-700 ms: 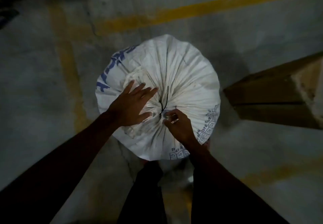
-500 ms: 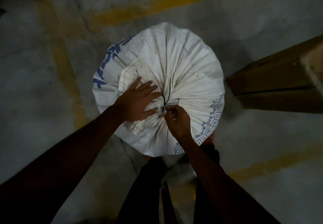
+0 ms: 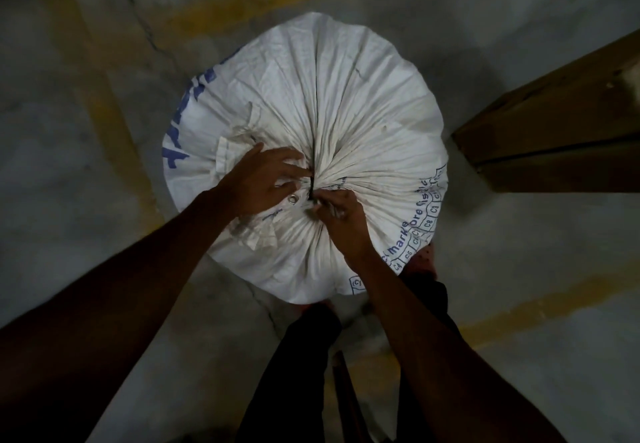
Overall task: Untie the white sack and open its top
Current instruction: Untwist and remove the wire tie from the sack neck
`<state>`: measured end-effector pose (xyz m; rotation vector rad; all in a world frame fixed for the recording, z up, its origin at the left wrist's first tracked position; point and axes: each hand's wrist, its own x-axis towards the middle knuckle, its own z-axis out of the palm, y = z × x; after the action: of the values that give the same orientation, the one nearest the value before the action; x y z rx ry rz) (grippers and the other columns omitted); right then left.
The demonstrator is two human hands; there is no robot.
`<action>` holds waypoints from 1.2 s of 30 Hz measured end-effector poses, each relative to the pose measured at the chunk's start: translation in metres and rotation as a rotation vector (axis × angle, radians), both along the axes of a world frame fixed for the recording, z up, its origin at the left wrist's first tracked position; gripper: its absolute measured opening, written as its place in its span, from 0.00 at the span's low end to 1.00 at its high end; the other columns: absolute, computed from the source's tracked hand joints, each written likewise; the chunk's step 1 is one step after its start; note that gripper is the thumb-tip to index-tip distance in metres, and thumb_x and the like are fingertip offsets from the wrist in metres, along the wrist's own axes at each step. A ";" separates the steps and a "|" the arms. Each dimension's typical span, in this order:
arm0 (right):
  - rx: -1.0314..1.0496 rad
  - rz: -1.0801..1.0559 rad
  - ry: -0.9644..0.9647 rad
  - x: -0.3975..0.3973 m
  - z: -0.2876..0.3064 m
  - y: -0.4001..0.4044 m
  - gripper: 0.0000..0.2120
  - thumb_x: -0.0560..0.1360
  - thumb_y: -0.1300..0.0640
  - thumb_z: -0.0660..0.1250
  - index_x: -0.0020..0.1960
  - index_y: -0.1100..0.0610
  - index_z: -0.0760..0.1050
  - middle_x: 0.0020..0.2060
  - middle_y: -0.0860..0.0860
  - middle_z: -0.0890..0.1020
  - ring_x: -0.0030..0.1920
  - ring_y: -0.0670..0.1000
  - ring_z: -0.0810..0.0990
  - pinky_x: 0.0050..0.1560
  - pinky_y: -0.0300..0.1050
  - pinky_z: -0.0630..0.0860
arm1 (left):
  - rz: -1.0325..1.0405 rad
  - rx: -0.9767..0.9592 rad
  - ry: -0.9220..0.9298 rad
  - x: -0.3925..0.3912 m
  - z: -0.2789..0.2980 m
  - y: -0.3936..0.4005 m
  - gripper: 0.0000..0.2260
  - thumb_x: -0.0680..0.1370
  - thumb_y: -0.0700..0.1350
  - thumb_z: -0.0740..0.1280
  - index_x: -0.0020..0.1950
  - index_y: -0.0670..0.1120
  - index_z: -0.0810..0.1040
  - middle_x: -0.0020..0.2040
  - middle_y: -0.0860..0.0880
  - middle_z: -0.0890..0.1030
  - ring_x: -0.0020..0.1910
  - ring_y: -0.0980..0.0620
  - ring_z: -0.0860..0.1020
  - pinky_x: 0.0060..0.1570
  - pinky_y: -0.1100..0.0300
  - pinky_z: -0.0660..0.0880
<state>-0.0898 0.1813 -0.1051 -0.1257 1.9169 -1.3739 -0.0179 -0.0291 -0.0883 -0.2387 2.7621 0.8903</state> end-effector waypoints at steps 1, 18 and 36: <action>-0.010 0.001 -0.038 -0.003 -0.002 0.000 0.11 0.71 0.64 0.77 0.52 0.65 0.84 0.52 0.65 0.82 0.53 0.58 0.84 0.59 0.53 0.81 | 0.021 0.018 -0.002 -0.002 0.000 0.002 0.21 0.80 0.60 0.57 0.65 0.55 0.83 0.72 0.49 0.78 0.69 0.51 0.78 0.75 0.38 0.60; -0.384 0.215 -0.384 -0.027 -0.001 0.074 0.09 0.69 0.69 0.75 0.44 0.57 0.84 0.68 0.61 0.76 0.75 0.56 0.70 0.76 0.55 0.66 | 0.353 0.019 0.057 -0.019 -0.004 0.049 0.14 0.74 0.65 0.70 0.45 0.57 0.87 0.54 0.56 0.85 0.55 0.54 0.84 0.69 0.28 0.64; -0.296 0.156 -0.285 -0.057 0.046 0.054 0.09 0.74 0.73 0.70 0.47 0.62 0.85 0.43 0.65 0.86 0.43 0.54 0.85 0.48 0.42 0.81 | 0.751 0.324 0.234 -0.032 0.063 0.053 0.12 0.75 0.46 0.70 0.49 0.38 0.86 0.50 0.43 0.87 0.54 0.47 0.85 0.62 0.51 0.80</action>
<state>-0.1465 0.2356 -0.0593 -0.2064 1.4345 -1.4743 -0.0501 0.0238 -0.0250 -1.2258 2.6680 1.5983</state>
